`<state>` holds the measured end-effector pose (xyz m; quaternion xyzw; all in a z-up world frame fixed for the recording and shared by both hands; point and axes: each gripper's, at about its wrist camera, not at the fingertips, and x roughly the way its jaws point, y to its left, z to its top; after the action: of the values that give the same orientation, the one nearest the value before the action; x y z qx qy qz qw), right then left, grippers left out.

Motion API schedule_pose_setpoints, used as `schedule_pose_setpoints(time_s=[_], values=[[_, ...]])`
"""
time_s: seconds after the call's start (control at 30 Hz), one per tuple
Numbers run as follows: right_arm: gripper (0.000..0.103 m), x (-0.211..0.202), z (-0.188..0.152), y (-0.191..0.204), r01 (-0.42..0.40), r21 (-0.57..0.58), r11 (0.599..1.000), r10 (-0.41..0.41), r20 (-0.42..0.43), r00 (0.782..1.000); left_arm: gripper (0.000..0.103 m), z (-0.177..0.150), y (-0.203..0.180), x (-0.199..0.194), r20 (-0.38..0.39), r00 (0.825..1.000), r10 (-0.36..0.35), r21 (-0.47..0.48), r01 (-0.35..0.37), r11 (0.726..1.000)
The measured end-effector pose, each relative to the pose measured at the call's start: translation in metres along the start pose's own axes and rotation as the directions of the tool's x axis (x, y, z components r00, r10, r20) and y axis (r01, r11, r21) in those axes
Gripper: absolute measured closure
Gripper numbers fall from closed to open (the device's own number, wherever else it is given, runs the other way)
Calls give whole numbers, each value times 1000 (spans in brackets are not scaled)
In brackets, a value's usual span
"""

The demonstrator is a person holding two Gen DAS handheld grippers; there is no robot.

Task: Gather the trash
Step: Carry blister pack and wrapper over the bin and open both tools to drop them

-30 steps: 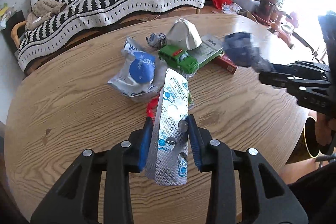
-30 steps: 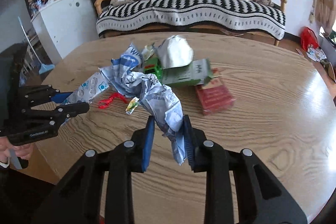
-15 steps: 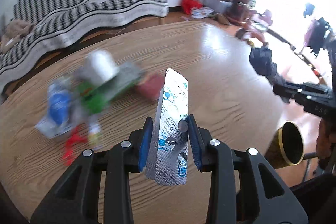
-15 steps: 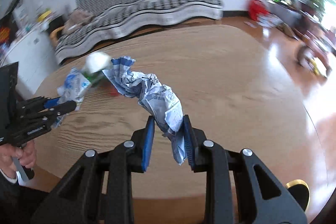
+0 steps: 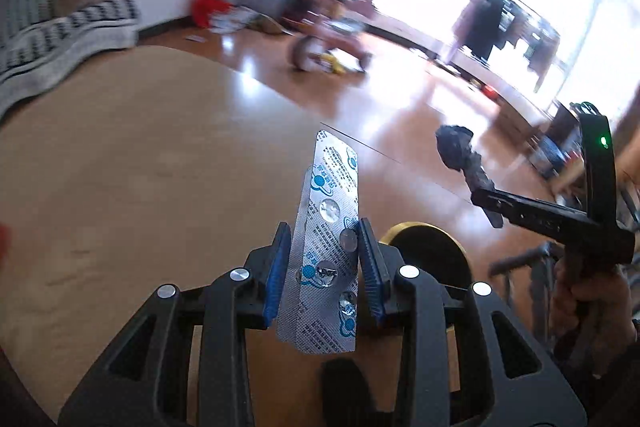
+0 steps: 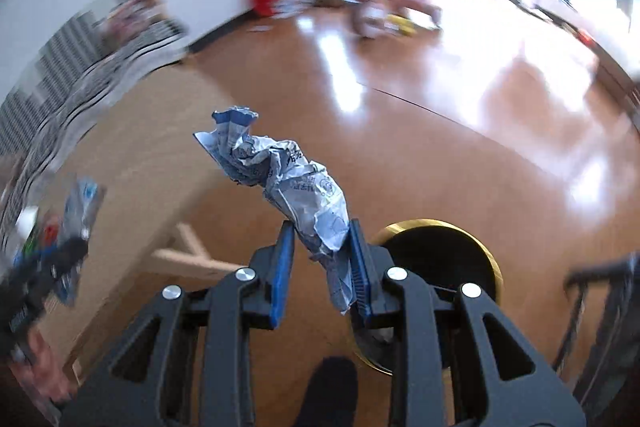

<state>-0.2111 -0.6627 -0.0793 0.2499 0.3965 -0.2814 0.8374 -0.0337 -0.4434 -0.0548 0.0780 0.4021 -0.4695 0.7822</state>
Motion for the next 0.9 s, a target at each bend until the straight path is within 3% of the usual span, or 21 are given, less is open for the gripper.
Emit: schedule_pose_setpoints(time_s=[0.17,0.43,0.63,0.9], values=[[75,-1,-16,-65,94,114,989,-91,-32,995,70,-8,-57,58,-76,993,-91,55,95,994],[75,28,-36,-117,116,245,963,-70,-187,980,70,-33,-101,129,-192,973,-131,93,151,984],[75,41,-36,-119,122,265,956,-61,-226,972,70,-38,-106,155,-233,961,-152,67,172,983],[75,51,-24,-114,139,257,956,-79,-229,970,69,-38,-114,163,-240,957,-161,74,183,980]])
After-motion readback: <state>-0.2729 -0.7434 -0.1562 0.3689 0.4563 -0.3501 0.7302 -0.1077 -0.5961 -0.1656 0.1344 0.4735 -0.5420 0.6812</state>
